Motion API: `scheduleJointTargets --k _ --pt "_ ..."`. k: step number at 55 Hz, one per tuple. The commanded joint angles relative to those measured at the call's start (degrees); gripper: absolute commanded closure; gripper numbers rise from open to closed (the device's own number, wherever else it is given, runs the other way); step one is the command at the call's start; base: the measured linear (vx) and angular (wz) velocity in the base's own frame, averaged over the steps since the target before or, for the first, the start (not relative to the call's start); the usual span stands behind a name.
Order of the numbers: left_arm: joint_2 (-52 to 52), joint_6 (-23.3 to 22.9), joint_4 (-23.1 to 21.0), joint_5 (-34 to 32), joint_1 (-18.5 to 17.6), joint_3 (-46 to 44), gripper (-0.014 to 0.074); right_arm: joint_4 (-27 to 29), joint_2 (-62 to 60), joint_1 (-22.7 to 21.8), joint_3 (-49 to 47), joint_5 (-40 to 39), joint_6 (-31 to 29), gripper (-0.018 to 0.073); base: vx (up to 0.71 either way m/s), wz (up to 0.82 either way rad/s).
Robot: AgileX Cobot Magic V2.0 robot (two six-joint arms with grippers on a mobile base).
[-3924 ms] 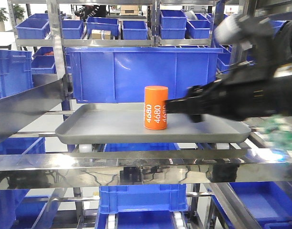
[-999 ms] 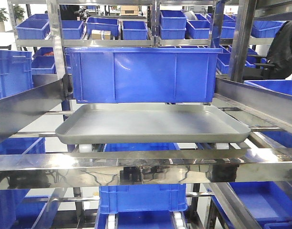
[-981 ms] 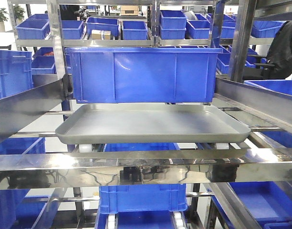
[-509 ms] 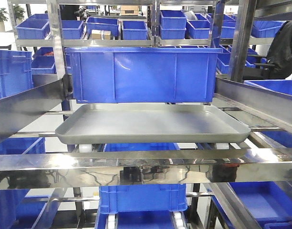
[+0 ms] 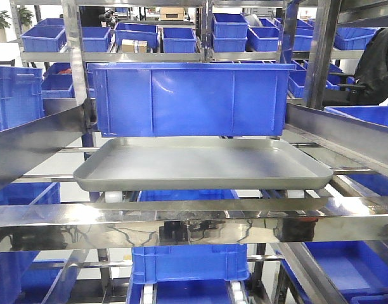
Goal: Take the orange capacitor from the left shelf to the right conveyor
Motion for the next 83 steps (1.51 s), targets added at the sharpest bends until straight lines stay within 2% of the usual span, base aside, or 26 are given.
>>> scheduleJointTargets --k 1,44,83 --pt "-0.62 -0.06 -0.41 -4.73 -0.27 1.86 0.0603 -0.02 0.29 -0.09 -1.62 -4.38 -0.79 0.0232 0.0 0.0" --pt "-0.62 -0.06 -0.41 -4.73 -0.27 1.86 0.0603 -0.02 0.29 -0.09 -1.62 -4.42 -0.79 0.0232 -0.02 0.09" --pt "-0.62 -0.06 -0.41 -4.73 -0.27 1.86 0.0603 -0.02 0.29 -0.09 -1.62 -4.42 -0.79 0.0232 -0.08 0.73"
